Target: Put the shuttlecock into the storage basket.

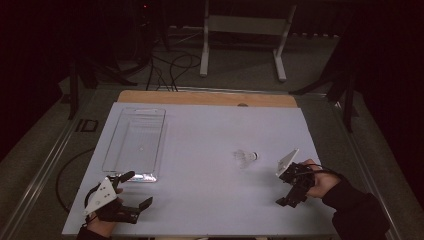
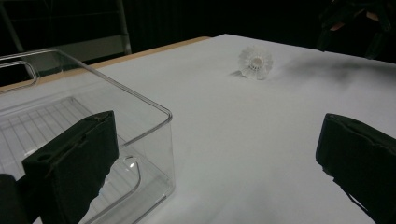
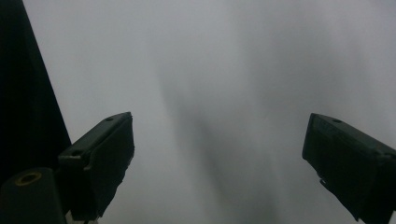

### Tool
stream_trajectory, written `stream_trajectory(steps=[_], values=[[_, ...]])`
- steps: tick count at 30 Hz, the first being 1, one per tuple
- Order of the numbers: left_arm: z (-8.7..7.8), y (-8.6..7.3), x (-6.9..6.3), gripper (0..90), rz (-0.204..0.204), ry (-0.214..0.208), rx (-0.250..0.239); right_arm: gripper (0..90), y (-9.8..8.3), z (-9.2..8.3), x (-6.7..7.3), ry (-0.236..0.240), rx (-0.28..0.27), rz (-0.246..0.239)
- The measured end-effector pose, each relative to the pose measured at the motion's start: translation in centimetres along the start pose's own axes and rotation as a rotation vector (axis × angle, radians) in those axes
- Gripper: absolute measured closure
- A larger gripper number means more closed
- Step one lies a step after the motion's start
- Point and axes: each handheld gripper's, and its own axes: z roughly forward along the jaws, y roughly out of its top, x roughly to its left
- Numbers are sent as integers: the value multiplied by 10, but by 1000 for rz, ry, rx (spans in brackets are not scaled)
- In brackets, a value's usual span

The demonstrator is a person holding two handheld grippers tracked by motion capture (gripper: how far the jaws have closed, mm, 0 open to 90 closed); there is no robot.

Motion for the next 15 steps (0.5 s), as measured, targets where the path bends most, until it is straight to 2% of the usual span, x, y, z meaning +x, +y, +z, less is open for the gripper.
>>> stream_trajectory(steps=[1,5,8,10,15], values=[[0,0,0,0,0,0,1,90,2,0,-2,-1,20,-14],[0,0,0,0,-1,-1,1,90,5,-1,-6,8,35,-13],[0,0,-1,0,3,-1,1,90,9,-3,-9,-8,49,-23],[0,0,-1,0,1,-1,1,90,10,-4,-9,-11,59,-10],[0,0,-1,0,1,-1,1,90,14,-5,-14,-11,80,-36]])
